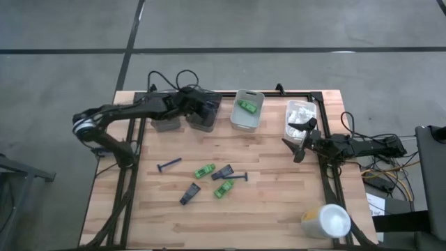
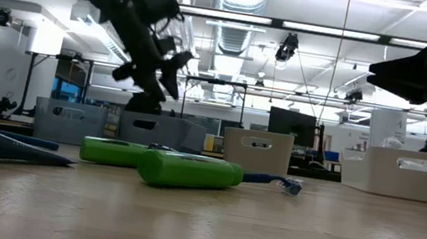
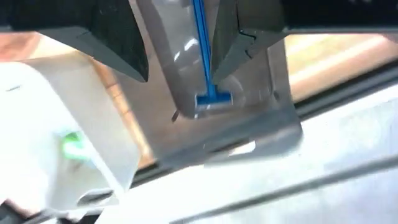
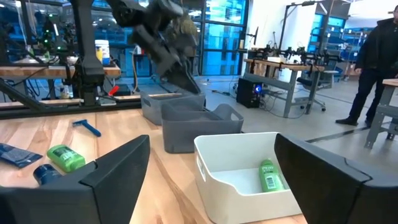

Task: Pick & Place Travel size toiletries
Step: Put the blue razor into the right black bin

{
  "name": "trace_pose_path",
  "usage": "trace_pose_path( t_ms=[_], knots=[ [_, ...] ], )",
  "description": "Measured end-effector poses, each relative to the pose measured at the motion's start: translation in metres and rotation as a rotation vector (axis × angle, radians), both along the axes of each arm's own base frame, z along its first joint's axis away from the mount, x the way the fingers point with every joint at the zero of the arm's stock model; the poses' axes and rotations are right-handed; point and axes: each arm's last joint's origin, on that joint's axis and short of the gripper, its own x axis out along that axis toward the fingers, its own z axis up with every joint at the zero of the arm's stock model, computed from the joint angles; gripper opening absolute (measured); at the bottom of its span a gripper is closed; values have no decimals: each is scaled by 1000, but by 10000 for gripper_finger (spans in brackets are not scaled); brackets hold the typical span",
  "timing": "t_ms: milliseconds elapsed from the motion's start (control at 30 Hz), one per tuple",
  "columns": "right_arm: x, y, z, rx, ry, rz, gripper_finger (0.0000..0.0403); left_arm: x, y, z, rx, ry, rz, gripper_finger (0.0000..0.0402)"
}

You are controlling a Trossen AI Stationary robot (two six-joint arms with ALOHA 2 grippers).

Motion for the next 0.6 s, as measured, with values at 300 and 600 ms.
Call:
trace_pose_path(
  t_ms=[300,600],
  knots=[
    [0,0,0,0,0,0,313,-37,-33,40,31,6,-60,176],
    [0,0,0,1,-1,0,288,-69,-83,38,-132,29,-85,176]
  ],
)
